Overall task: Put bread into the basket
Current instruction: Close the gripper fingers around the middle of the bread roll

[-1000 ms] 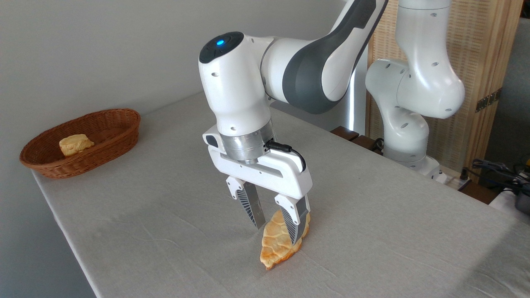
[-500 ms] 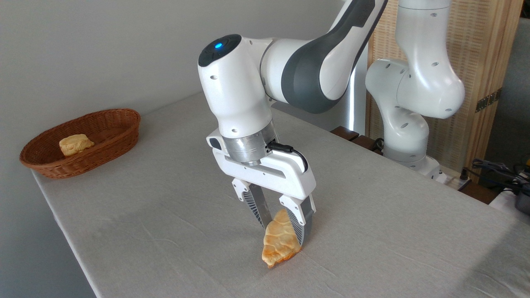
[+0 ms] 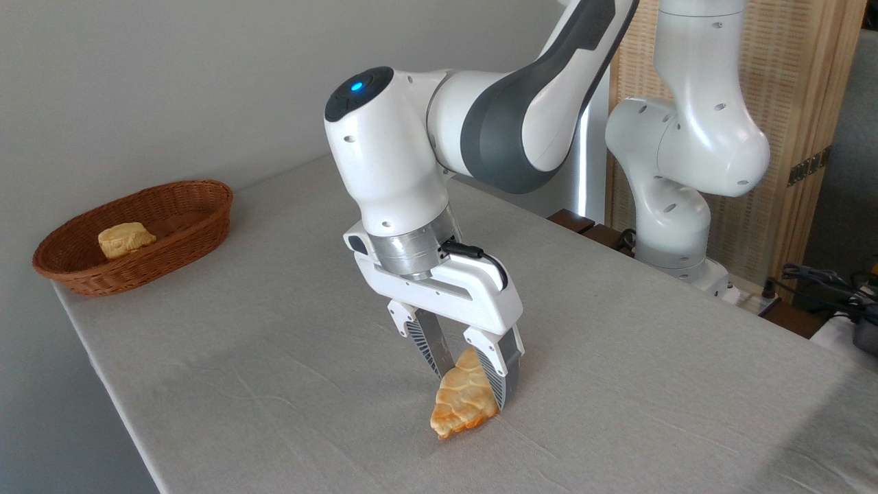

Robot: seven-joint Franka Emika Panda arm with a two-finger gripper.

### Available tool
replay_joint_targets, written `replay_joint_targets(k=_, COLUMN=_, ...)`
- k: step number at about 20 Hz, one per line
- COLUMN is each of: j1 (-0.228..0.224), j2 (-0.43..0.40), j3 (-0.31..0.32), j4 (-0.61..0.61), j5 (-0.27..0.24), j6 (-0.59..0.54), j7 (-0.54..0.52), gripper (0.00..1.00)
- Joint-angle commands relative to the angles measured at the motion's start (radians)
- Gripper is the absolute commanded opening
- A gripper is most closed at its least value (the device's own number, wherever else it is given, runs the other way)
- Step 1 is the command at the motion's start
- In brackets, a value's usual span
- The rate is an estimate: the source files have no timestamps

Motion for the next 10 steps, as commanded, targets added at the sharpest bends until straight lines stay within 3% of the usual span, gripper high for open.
replay_joint_targets(k=1, j1=-0.007, j2=0.005, j3=0.002, j4=0.002, j5=-0.026, j6=0.005, j7=-0.003, gripper=0.53)
replay_joint_targets(k=2, j1=-0.007, j2=0.005, j3=0.002, j4=0.003, j5=-0.040, j6=0.008, j7=0.001, gripper=0.44)
replay_joint_targets(k=3, j1=-0.007, j2=0.003, j3=0.002, j4=0.003, j5=-0.040, j6=0.014, j7=0.001, gripper=0.42)
replay_joint_targets(k=10, j1=-0.007, j2=0.002, j3=0.002, j4=0.008, j5=-0.042, j6=0.014, j7=0.003, gripper=0.42)
